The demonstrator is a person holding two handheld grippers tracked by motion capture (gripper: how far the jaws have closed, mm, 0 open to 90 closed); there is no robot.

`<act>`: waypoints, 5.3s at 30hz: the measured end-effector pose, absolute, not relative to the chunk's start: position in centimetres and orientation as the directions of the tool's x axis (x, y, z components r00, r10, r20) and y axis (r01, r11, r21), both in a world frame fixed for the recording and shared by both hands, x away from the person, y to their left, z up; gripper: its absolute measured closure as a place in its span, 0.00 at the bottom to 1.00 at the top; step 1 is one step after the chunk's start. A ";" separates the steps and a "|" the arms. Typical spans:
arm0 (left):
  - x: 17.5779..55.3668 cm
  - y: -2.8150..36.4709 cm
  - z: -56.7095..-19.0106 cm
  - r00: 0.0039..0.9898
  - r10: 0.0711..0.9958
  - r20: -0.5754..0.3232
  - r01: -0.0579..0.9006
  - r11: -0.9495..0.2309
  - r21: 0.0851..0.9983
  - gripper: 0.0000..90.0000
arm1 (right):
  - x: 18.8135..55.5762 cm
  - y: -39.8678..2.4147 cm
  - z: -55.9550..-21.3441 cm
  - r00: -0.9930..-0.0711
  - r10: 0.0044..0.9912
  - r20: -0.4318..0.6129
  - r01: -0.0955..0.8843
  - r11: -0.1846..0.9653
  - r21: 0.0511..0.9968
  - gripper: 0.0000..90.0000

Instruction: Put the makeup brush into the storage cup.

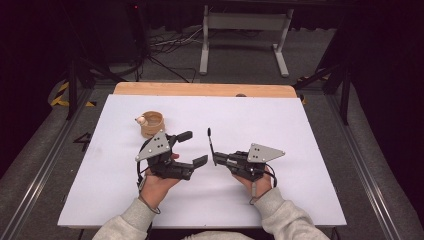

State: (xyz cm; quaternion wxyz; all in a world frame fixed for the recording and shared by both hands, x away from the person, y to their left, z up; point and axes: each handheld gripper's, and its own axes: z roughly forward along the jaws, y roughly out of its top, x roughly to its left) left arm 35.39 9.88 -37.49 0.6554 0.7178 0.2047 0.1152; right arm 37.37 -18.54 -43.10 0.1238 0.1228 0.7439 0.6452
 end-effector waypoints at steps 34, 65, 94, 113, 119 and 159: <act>36.3 8.1 -38.2 0.879 0.434 -0.199 0.248 -0.060 0.967 0.76 | 37.2 -18.4 -43.1 -0.941 0.337 -0.035 0.015 0.145 0.989 0.95; 36.0 8.8 -37.1 0.880 0.460 -0.120 0.169 -0.067 0.983 0.94 | 37.3 -18.4 -42.3 -0.940 0.341 0.017 0.048 0.081 0.996 0.36; 38.3 12.7 -34.2 0.799 0.598 -0.066 0.131 -0.066 0.989 0.94 | 36.1 -22.7 -39.4 -0.860 0.511 -0.005 0.064 0.118 0.991 0.05; 40.5 15.4 -32.7 0.723 0.689 -0.053 0.120 -0.050 0.991 0.94 | 35.0 -24.8 -39.9 -0.832 0.555 -0.004 0.086 0.137 0.987 0.02; 40.9 15.8 -32.4 0.692 0.720 -0.048 0.118 -0.048 0.992 0.94 | 35.0 -24.8 -40.1 -0.833 0.554 0.003 0.097 0.141 0.985 0.02; 43.0 19.7 -33.6 0.423 0.905 -0.036 0.127 -0.020 0.992 0.93 | 35.2 -25.0 -40.5 -0.831 0.555 0.034 0.125 0.127 0.984 0.01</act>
